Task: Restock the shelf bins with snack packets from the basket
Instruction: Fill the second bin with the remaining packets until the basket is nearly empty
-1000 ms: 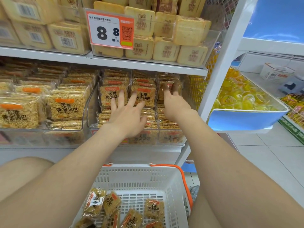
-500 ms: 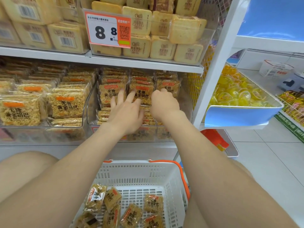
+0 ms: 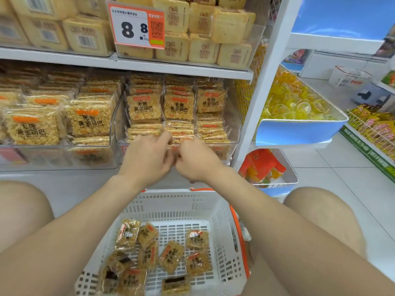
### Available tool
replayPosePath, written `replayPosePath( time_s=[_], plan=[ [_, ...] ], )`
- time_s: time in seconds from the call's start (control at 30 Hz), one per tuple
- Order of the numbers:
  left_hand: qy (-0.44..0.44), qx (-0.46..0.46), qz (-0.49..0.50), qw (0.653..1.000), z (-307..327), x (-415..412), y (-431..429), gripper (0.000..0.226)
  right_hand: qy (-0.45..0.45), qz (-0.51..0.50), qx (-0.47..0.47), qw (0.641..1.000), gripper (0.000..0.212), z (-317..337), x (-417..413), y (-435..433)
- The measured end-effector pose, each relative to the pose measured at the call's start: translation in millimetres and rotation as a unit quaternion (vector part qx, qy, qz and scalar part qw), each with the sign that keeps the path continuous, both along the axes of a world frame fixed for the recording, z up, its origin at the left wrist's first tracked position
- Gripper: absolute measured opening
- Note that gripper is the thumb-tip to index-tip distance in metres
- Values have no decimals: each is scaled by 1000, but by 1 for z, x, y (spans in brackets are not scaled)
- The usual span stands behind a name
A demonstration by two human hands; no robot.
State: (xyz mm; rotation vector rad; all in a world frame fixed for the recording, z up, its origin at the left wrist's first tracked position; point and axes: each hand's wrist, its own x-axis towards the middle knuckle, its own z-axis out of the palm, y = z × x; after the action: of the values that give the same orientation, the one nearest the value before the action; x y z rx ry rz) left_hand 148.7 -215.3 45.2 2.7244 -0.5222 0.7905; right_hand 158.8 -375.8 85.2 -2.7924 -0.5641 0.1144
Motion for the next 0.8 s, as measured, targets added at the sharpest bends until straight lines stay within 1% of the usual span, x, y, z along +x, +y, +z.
replayPosePath(
  time_s=[0.07,0.13,0.17,0.23,0.27,0.3,0.37,0.43,0.47,0.53,0.6,0.63,0.67,0.73,0.8],
  plan=[
    [3,37,-32,999,-6,-13,4,14,83,21,-32,996,17,-20,-11,-2],
    [-5,108,-67,992,-13,-22,8,8,147,37,-72,986,21,-47,-20,-3],
    [7,144,-75,987,-18,-27,9,8,167,42,-97,980,22,-63,-23,-2],
    [100,181,-63,976,-31,-37,9,14,199,52,-135,969,24,-96,-28,0],
    [164,199,-50,965,-38,-42,8,15,221,55,-145,963,24,-113,-29,1],
    [217,224,-40,949,-46,-47,8,15,247,55,-148,956,23,-130,-30,2],
    [278,290,-50,914,-65,-57,10,10,281,39,-149,947,20,-163,-32,0],
    [342,334,-71,876,-93,-66,14,14,295,26,-164,941,21,-191,-36,-3],
    [377,345,-78,856,-109,-70,17,18,297,17,-169,940,25,-205,-38,-4],
    [449,375,-84,807,-137,-79,21,24,314,-8,-177,933,28,-232,-46,-8],
    [501,406,-95,758,-156,-87,24,27,334,-9,-186,924,23,-257,-57,-10],
    [516,418,-103,741,-160,-90,24,24,346,-6,-183,920,16,-270,-62,-9],
    [524,434,-105,725,-163,-91,24,20,359,-10,-173,917,16,-284,-67,-9],
    [530,450,-97,712,-166,-91,26,12,367,-21,-153,917,29,-304,-75,-4],
    [531,452,-82,712,-172,-89,30,18,364,-10,-148,920,33,-314,-82,2]
  ],
)
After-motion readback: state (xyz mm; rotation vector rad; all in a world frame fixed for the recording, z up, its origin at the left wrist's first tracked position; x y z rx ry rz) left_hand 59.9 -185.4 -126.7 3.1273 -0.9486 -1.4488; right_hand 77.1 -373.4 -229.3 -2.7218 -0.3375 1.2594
